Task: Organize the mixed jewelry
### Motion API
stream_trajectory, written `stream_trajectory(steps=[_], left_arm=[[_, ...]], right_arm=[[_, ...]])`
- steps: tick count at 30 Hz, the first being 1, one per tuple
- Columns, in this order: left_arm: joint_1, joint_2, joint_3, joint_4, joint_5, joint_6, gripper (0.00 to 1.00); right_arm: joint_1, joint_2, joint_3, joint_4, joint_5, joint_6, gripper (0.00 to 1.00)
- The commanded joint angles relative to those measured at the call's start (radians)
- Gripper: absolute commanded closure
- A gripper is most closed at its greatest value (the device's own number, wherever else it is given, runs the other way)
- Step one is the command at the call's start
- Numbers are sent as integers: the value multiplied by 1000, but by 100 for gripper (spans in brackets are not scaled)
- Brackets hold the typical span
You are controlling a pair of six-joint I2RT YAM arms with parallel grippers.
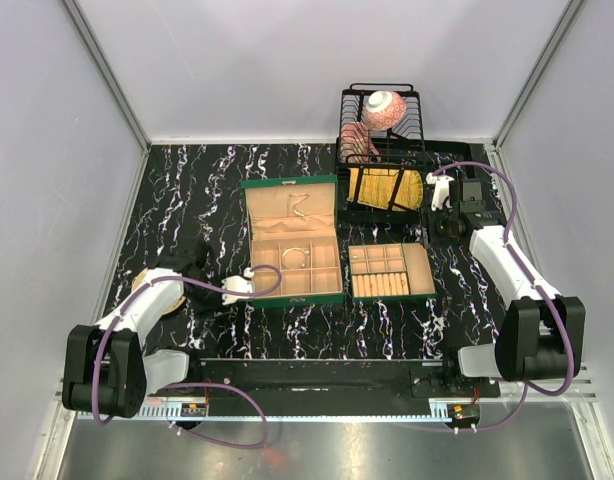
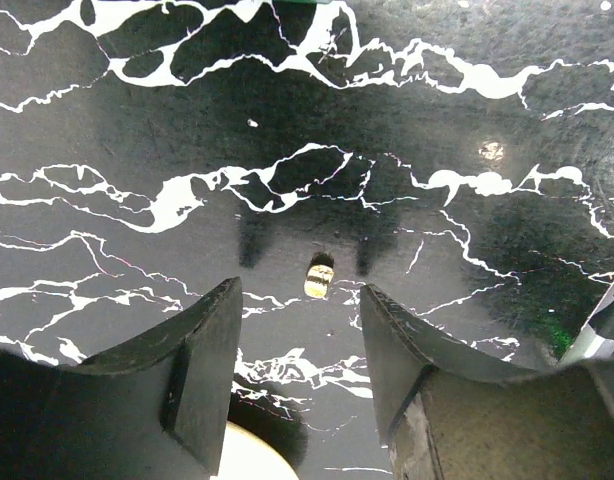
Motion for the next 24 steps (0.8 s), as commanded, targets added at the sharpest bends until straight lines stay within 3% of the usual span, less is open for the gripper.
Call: stream_trajectory(steps=[1, 18, 24], left_arm=[[6, -7, -9, 19, 54, 22, 46], [6, 21, -30, 49, 44, 13, 50], [6, 32, -41, 61, 50, -1, 57]], right_arm=[[-5, 0, 19, 5, -11, -8, 50], [-5, 6, 19, 3, -8, -8, 50], [-5, 3, 17, 2, -8, -8, 51]])
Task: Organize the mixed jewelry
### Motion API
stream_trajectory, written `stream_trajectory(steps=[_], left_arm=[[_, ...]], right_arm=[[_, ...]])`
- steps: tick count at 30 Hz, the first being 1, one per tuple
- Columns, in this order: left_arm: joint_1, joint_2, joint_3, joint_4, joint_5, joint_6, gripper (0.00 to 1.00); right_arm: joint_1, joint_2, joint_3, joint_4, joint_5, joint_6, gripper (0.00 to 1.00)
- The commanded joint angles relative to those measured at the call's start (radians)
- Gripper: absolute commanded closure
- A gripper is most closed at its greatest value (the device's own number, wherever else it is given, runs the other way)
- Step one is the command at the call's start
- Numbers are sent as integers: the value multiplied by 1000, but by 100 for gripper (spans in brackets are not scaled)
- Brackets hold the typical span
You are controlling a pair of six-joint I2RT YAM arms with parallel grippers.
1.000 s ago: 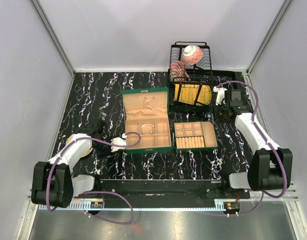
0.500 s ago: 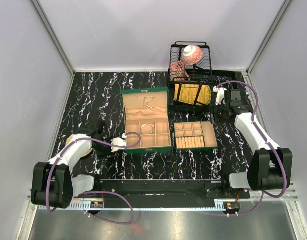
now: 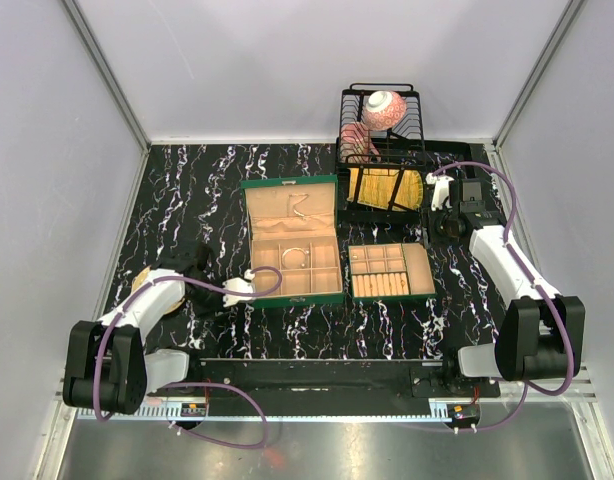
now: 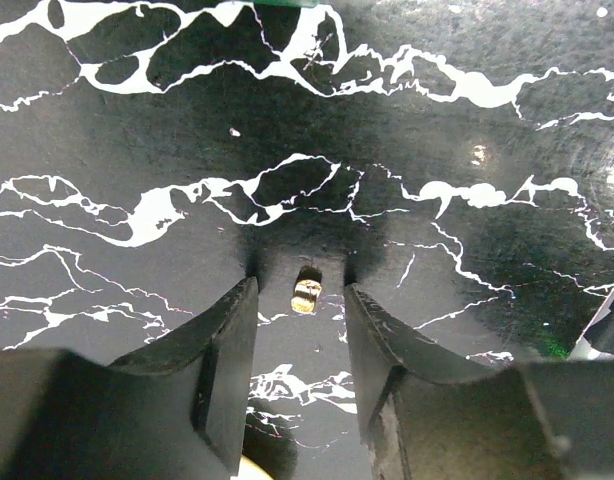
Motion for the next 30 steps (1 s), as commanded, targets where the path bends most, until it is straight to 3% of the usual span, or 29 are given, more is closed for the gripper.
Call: stream_trajectory(steps=[1, 4, 9, 15, 19, 30], left_arm=[[6, 13, -16, 32, 37, 4, 58], [5, 8, -33, 40, 34, 2, 62], [6, 14, -47, 46, 25, 0, 79], [6, 18, -26, 40, 49, -26, 85], [6, 24, 42, -1, 75, -88, 93], [-39, -10, 273, -116, 178, -288, 99]], right_arm=[[-5, -1, 19, 2, -9, -6, 50], [-5, 5, 20, 2, -7, -8, 50], [-5, 9, 22, 2, -9, -5, 51], [-5, 7, 20, 2, -7, -3, 51], [-5, 9, 23, 1, -7, -2, 51], [-5, 15, 23, 2, -1, -2, 51]])
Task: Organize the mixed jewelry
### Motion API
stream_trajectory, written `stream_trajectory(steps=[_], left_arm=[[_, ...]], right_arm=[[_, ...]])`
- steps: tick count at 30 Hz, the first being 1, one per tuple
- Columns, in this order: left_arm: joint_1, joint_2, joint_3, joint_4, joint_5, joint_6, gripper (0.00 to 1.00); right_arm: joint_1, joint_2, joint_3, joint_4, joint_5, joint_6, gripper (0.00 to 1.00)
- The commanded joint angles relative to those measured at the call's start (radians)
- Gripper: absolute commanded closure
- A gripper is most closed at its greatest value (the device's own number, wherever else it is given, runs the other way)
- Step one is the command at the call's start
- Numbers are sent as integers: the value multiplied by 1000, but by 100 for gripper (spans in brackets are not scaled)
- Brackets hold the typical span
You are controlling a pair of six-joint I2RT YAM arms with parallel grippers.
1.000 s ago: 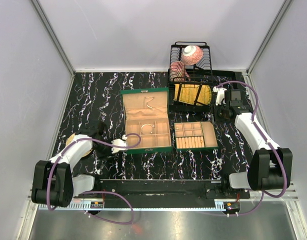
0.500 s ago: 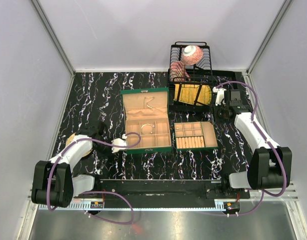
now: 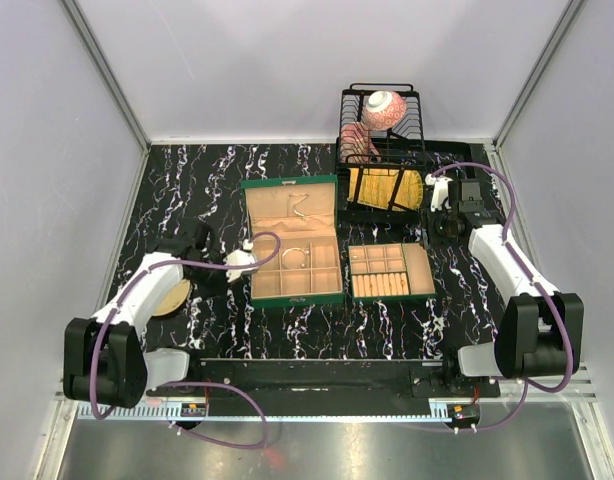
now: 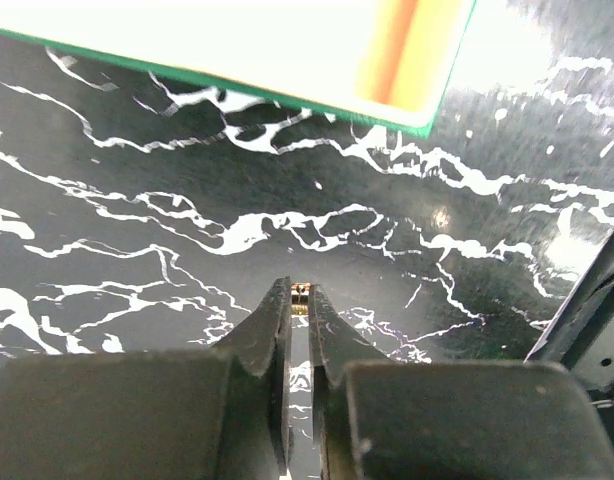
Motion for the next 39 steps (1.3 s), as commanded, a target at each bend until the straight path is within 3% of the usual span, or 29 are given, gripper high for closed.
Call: stream_trajectory(steps=[1, 8, 17, 28, 39], left_arm=[[-52, -64, 119, -39, 95, -123, 100], [-245, -40, 336, -26, 81, -355, 100], [-501, 268, 663, 68, 12, -528, 100], [-667, 722, 1053, 89, -40, -535, 100], [-742, 896, 1114, 128, -32, -530, 100]], right_arm=[[-5, -1, 25, 6, -1, -2, 51], [-5, 6, 28, 6, 3, 0, 51], [-5, -16, 28, 20, 58, 3, 52], [-5, -53, 26, 32, 197, 28, 53], [-8, -50, 23, 36, 287, 20, 53]])
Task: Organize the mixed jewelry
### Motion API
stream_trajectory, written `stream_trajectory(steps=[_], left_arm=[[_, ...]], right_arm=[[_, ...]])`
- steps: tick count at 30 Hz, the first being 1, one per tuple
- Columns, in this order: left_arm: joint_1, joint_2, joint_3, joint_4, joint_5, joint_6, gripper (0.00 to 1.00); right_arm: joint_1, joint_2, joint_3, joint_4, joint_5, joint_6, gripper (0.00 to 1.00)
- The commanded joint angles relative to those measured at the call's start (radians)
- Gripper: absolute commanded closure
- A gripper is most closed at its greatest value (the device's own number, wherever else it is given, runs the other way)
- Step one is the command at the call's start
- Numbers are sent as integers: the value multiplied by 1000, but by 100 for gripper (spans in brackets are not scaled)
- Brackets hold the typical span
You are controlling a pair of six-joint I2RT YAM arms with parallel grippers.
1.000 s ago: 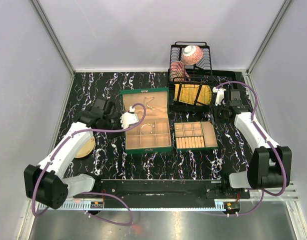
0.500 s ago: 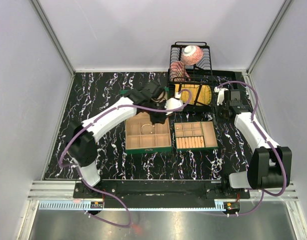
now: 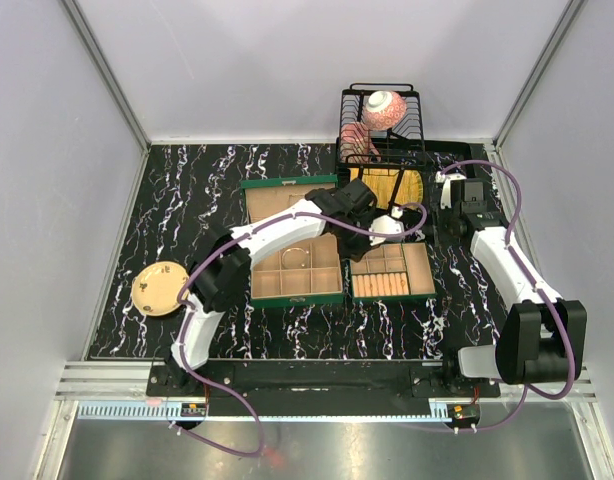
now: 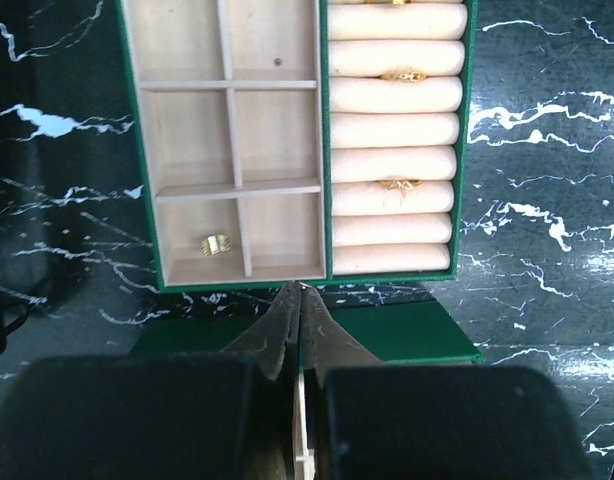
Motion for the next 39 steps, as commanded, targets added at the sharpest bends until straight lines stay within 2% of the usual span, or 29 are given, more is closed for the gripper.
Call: stream_trajectory(steps=[1, 21, 30, 36, 39], left_arm=[[-19, 23, 33, 54, -11, -8, 100], [-25, 121, 32, 77, -63, 42, 99], [-25, 132, 21, 77, -57, 56, 88], [-24, 113, 13, 75, -70, 59, 72], [-25, 81, 7, 75, -74, 56, 68]], right_arm=[[-8, -13, 25, 27, 56, 6, 53], [-8, -11, 20, 10, 26, 1, 53], [-10, -18, 19, 4, 17, 3, 53], [-10, -28, 17, -1, 10, 3, 53], [-10, -45, 10, -5, 0, -11, 53]])
